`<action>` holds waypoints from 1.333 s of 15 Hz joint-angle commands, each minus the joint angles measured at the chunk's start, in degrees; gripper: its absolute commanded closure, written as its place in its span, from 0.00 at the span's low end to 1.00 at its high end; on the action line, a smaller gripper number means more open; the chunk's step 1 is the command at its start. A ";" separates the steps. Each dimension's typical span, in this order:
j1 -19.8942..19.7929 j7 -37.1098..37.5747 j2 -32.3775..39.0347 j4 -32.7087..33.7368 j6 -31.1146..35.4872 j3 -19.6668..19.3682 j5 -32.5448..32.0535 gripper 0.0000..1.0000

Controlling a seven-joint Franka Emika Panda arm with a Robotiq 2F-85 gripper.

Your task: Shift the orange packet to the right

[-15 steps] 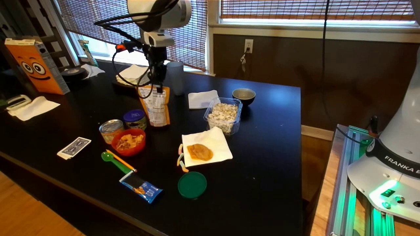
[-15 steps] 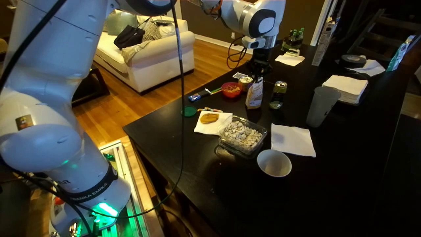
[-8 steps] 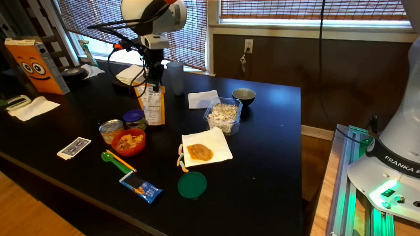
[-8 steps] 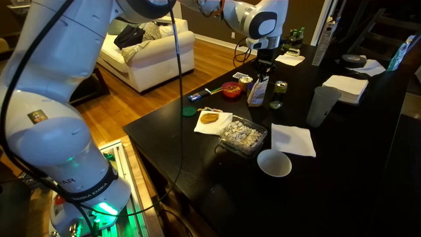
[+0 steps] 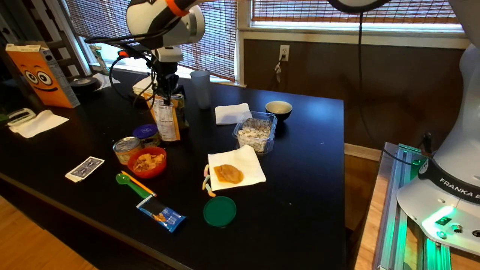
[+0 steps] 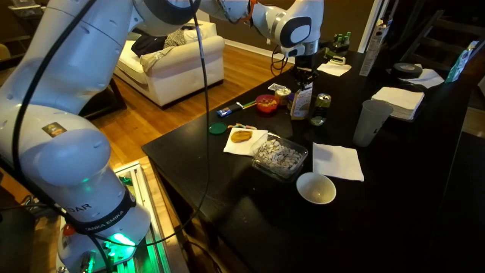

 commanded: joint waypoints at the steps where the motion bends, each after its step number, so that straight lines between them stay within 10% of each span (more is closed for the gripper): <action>1: 1.70 4.07 3.58 3.36 2.77 -3.00 2.15 0.99; 2: 5.32 0.21 5.16 2.30 2.50 -9.32 8.65 0.99; 4: 3.25 3.17 5.45 3.92 2.84 -5.81 4.87 0.99; 5: 5.35 1.12 6.66 3.50 2.12 -9.48 8.31 0.72; 9: 3.48 -0.58 4.43 3.51 0.41 -6.81 5.84 0.53; 11: -2.62 2.48 -1.21 1.16 2.58 2.87 -6.37 0.38; 12: 0.80 -1.02 0.03 1.14 -0.11 -3.41 -1.29 0.32; 13: -5.33 2.57 -3.62 0.14 0.36 5.36 -11.57 0.24; 16: -9.78 -0.01 -7.57 -2.61 -1.56 8.91 -18.84 0.04; 20: -18.42 -15.80 -13.98 -9.83 -0.57 18.78 -19.94 0.00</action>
